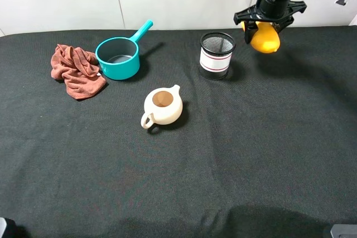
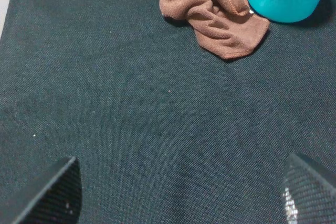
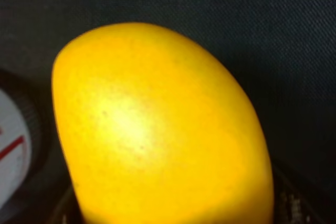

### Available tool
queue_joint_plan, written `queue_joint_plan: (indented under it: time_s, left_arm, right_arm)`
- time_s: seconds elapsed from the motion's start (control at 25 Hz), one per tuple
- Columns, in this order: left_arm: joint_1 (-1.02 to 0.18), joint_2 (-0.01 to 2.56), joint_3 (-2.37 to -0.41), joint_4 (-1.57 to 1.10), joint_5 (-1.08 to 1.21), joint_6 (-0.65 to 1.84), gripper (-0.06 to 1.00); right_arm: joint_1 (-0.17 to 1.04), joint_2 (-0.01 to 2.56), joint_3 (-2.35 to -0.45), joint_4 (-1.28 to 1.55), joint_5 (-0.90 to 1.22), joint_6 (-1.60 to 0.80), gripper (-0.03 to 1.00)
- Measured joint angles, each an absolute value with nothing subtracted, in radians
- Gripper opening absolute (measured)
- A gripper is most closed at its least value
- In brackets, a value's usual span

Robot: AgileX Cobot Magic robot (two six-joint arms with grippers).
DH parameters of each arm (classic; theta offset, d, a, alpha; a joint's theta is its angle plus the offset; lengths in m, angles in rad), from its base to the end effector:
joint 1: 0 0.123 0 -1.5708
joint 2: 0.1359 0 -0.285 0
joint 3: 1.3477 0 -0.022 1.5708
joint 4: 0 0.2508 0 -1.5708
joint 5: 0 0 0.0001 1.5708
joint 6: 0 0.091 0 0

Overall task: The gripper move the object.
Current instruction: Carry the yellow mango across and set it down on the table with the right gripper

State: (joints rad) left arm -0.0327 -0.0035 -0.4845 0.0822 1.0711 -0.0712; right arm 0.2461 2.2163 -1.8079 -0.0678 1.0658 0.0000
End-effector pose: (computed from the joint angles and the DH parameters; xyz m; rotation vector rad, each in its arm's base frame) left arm -0.0040 0.0067 0.2724 -0.0435 2.0636 0.0347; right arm 0.4496 0.1074 0.1777 -0.4022 2.9235 -0.0580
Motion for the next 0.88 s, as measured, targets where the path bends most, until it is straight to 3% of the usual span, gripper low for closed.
queue_joint_plan:
  time_s: [0.88]
  left_arm:
    - [-0.033, -0.004, -0.485, 0.082, 1.071, -0.071, 0.76]
  right_arm:
    - [0.243, 2.311, -1.808, -0.052, 1.054, 0.000, 0.47]
